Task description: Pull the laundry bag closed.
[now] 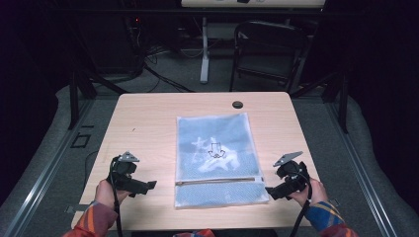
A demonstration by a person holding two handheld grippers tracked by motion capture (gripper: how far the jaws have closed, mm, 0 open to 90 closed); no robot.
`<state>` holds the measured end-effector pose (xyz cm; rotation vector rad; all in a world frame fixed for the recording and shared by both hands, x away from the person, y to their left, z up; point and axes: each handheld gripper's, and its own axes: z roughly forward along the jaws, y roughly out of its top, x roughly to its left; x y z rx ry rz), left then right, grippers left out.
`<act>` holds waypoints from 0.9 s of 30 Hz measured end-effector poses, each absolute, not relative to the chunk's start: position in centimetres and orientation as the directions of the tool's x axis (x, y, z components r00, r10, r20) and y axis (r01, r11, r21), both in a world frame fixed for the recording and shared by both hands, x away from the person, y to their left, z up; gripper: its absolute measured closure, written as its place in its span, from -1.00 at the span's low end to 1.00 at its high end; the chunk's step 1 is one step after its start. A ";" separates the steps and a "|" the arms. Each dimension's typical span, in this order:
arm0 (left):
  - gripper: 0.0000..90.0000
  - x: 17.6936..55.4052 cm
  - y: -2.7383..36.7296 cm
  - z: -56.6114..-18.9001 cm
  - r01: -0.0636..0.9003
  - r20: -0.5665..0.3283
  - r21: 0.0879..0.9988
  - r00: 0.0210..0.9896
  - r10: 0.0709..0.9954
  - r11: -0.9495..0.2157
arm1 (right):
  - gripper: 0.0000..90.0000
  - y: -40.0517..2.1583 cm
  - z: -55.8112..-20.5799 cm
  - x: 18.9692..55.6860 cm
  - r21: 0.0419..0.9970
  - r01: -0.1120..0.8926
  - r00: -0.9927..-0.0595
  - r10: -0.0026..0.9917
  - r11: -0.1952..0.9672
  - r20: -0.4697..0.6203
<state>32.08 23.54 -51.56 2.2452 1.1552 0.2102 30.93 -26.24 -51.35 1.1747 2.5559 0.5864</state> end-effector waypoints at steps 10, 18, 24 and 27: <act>-0.97 31.7 23.1 -51.4 0.667 -0.122 0.597 0.625 0.771 -0.446 | -0.93 -25.4 -51.1 30.9 0.488 0.627 -0.668 0.742 0.607 -0.064; -0.95 31.4 22.4 -51.4 0.646 -0.129 0.603 0.657 0.743 -0.468 | -0.93 -24.3 -51.1 31.0 0.481 0.615 -0.692 0.720 0.625 -0.052; -1.00 31.2 21.9 -51.5 0.626 -0.123 0.607 0.683 0.720 -0.490 | -0.93 -22.6 -51.7 31.5 0.472 0.605 -0.720 0.694 0.641 -0.020; -1.00 31.1 21.5 -51.6 0.618 -0.119 0.602 0.696 0.708 -0.506 | -0.94 -21.8 -51.8 31.6 0.465 0.592 -0.736 0.676 0.658 -0.020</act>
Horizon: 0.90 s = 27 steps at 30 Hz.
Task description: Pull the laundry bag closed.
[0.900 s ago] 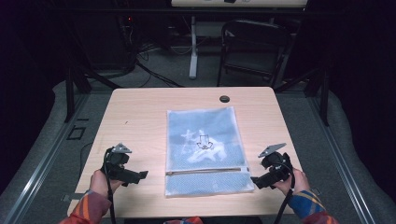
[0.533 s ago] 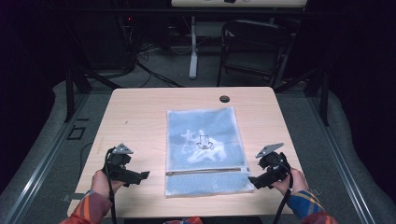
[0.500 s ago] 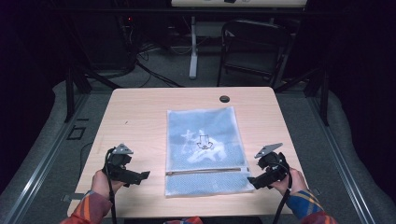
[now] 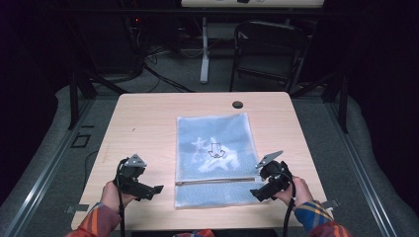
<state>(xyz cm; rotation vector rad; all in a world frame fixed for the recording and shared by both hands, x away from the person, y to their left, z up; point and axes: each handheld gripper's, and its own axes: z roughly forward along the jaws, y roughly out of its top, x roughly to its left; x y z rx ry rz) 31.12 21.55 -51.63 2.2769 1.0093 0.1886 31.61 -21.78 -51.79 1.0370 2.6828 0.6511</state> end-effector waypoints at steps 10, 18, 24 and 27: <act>-1.00 31.1 20.7 -51.9 0.566 -0.100 0.608 0.751 0.653 -0.557 | -0.95 -19.4 -51.9 32.1 0.472 0.562 -0.767 0.641 0.679 -0.009; -1.00 30.9 20.2 -52.1 0.549 -0.099 0.601 0.772 0.627 -0.581 | -0.95 -16.8 -51.8 32.6 0.477 0.528 -0.796 0.605 0.703 -0.011; -0.98 30.8 19.7 -52.2 0.538 -0.099 0.590 0.788 0.607 -0.602 | -0.94 -15.2 -51.9 32.8 0.476 0.503 -0.817 0.577 0.722 -0.011; -0.96 30.7 19.4 -52.4 0.529 -0.096 0.582 0.799 0.594 -0.618 | -0.94 -14.5 -52.0 32.9 0.470 0.491 -0.826 0.563 0.734 -0.016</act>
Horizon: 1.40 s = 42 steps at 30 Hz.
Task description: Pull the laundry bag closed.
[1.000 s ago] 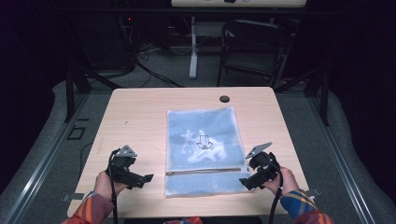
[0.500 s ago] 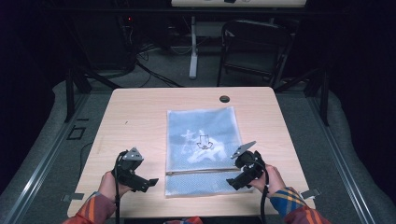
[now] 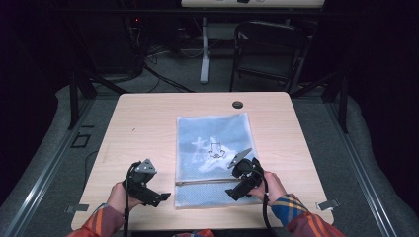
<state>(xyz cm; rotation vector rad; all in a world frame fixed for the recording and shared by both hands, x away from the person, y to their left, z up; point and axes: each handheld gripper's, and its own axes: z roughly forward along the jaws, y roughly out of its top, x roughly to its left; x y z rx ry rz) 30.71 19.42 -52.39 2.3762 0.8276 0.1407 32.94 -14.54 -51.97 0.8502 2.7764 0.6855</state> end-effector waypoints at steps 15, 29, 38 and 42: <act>-0.50 31.6 18.9 -52.4 0.522 -0.104 0.607 0.800 0.591 -0.600 | -0.91 -11.4 -52.6 33.2 0.469 0.445 -0.858 0.513 0.763 -0.020; 0.44 35.0 17.6 -53.6 0.555 -0.140 0.621 0.773 0.618 -0.554 | -0.68 -8.3 -52.8 33.1 0.511 0.394 -0.884 0.468 0.764 -0.019; 0.94 36.3 16.7 -54.5 0.571 -0.165 0.609 0.770 0.616 -0.550 | -0.16 -5.8 -52.9 32.9 0.551 0.342 -0.903 0.429 0.761 -0.032; 1.00 36.5 16.5 -54.7 0.575 -0.161 0.603 0.766 0.622 -0.553 | 0.01 -5.1 -53.0 33.0 0.571 0.333 -0.906 0.422 0.751 -0.026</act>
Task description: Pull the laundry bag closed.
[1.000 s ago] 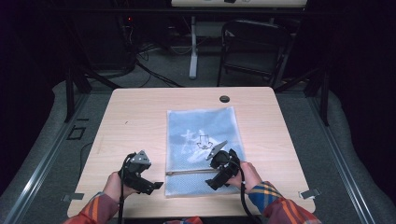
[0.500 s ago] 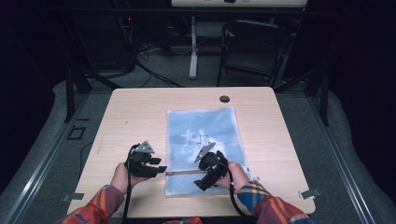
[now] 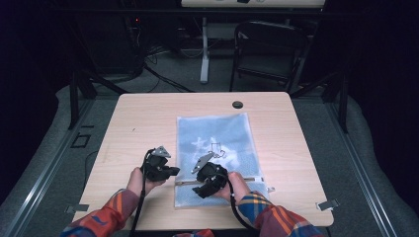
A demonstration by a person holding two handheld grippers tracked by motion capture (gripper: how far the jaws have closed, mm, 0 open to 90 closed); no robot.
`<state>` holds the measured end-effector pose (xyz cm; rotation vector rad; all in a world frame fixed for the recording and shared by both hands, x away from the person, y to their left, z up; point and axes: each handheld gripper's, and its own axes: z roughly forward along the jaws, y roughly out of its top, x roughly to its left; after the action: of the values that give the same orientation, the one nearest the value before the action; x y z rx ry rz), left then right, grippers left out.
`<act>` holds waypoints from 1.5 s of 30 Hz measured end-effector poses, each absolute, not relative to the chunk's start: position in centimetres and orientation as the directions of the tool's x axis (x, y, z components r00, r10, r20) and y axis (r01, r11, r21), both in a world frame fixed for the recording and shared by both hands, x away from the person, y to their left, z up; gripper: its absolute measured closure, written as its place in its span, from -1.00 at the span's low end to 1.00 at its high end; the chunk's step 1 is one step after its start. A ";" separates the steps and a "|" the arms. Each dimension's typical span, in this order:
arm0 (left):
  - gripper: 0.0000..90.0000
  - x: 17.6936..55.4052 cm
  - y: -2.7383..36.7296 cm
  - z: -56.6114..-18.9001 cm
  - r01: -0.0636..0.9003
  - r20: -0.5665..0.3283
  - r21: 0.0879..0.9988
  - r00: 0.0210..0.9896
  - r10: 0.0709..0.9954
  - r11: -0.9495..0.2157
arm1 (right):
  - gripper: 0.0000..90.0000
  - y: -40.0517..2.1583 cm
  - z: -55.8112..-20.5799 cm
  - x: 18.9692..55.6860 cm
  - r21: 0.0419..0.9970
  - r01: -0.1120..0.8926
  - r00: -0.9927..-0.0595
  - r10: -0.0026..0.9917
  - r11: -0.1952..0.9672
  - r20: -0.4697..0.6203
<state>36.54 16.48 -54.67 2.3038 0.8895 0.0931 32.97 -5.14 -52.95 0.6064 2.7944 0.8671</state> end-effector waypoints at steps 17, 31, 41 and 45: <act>1.00 37.4 16.0 -56.4 0.626 -0.224 0.542 0.751 0.621 -0.561 | 0.57 -1.5 -54.1 33.0 0.609 0.281 -0.919 0.392 0.742 -0.053; 1.00 37.6 16.1 -56.8 0.646 -0.255 0.537 0.737 0.626 -0.542 | 0.74 0.3 -55.6 34.3 0.581 0.300 -0.922 0.386 0.756 -0.027; 1.00 37.5 16.0 -56.8 0.644 -0.253 0.539 0.739 0.625 -0.543 | 0.81 0.3 -55.8 34.2 0.556 0.299 -0.927 0.374 0.775 -0.024; 1.00 37.4 16.1 -56.9 0.643 -0.254 0.543 0.738 0.625 -0.540 | 0.82 0.2 -55.7 34.1 0.547 0.297 -0.926 0.375 0.782 -0.033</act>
<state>37.43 16.07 -56.90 2.3112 0.9519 -0.0386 34.09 0.18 -55.72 0.5373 2.8327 0.8346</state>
